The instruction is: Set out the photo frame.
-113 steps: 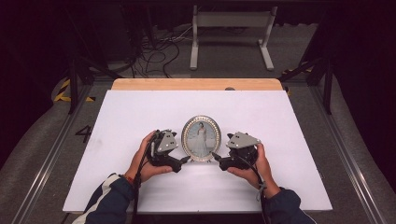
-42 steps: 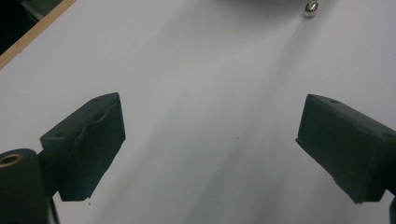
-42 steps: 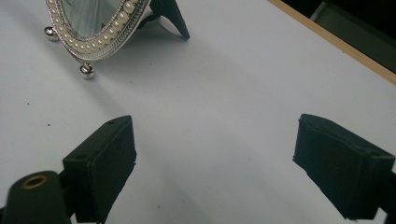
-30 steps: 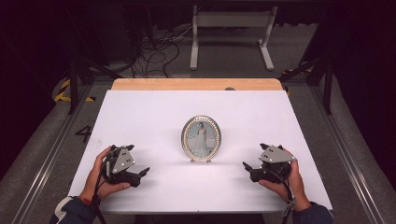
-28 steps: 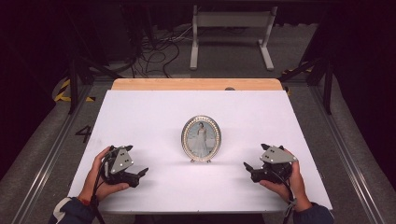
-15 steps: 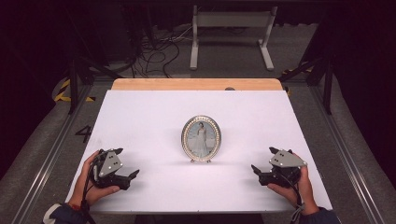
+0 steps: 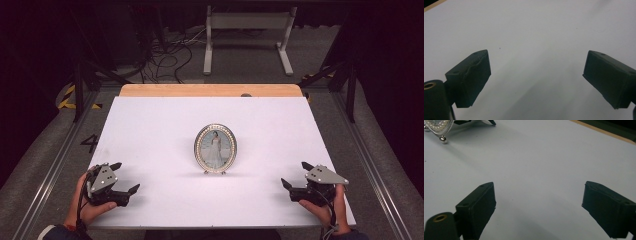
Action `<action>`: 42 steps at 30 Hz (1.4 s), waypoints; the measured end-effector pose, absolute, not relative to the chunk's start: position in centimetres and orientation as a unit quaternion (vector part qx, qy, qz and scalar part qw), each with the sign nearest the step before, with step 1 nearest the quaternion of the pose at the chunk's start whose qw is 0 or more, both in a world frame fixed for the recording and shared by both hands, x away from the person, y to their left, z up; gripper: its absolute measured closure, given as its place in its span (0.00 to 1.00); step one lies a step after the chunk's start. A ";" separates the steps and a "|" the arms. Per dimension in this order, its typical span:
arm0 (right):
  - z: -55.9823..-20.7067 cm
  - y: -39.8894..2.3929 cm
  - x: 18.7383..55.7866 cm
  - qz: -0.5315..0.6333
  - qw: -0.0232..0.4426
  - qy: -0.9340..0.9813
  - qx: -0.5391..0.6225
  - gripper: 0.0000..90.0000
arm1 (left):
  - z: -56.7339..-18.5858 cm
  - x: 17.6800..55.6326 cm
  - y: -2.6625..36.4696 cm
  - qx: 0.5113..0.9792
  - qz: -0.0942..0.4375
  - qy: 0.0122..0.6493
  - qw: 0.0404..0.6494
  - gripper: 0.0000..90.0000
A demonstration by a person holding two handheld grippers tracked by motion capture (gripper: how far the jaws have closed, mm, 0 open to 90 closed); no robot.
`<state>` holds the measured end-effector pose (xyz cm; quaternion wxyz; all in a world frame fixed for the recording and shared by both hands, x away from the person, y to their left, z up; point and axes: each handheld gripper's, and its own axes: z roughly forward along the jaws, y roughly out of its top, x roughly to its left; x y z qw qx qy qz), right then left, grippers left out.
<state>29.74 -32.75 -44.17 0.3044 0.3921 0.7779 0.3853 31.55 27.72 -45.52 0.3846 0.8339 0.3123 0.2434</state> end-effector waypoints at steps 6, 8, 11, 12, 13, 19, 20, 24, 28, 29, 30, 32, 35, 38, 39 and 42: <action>-44.6 -34.1 29.3 0.396 0.306 0.763 0.409 0.13 | -45.8 31.2 28.7 0.816 0.236 0.339 0.404 0.08; -44.6 -34.4 29.3 0.396 0.308 0.761 0.412 0.13 | -45.7 31.1 28.8 0.813 0.239 0.341 0.407 0.07; -44.6 -34.4 29.4 0.397 0.310 0.757 0.415 0.13 | -45.7 31.1 28.6 0.814 0.240 0.344 0.401 0.07; -44.6 -34.3 29.4 0.399 0.310 0.757 0.414 0.13 | -45.7 31.1 28.6 0.815 0.242 0.343 0.399 0.07; -44.6 -34.3 29.4 0.399 0.310 0.757 0.414 0.13 | -45.7 31.1 28.6 0.815 0.242 0.343 0.399 0.07; -44.7 -33.8 29.3 0.388 0.314 0.764 0.409 0.13 | -45.7 31.1 28.3 0.818 0.243 0.340 0.394 0.07; -44.7 -33.8 29.3 0.388 0.314 0.764 0.408 0.13 | -45.8 31.1 28.3 0.818 0.242 0.341 0.395 0.07; -44.7 -33.9 29.4 0.388 0.315 0.761 0.413 0.13 | -45.9 31.2 28.3 0.821 0.244 0.339 0.389 0.07; -44.8 -34.0 29.5 0.385 0.314 0.762 0.416 0.13 | -45.9 31.3 28.1 0.823 0.245 0.339 0.385 0.07; -44.8 -34.1 29.5 0.384 0.315 0.762 0.415 0.12 | -45.9 31.3 28.0 0.823 0.244 0.339 0.384 0.07; -44.8 -34.1 29.5 0.385 0.316 0.761 0.416 0.12 | -45.9 31.3 28.0 0.823 0.245 0.340 0.384 0.07; -44.7 -34.1 29.5 0.385 0.316 0.760 0.417 0.12 | -45.9 31.3 28.0 0.824 0.249 0.338 0.382 0.07; -44.7 -34.1 29.4 0.385 0.317 0.760 0.416 0.12 | -45.8 31.4 28.0 0.821 0.249 0.340 0.384 0.07; -44.7 -34.1 29.4 0.386 0.318 0.760 0.416 0.12 | -45.9 31.4 28.1 0.822 0.248 0.340 0.384 0.07; -44.7 -34.1 29.4 0.386 0.318 0.759 0.418 0.12 | -45.9 31.4 28.1 0.822 0.248 0.340 0.384 0.07; -44.8 -34.1 29.5 0.384 0.316 0.761 0.416 0.12 | -45.9 31.3 28.1 0.822 0.249 0.340 0.382 0.07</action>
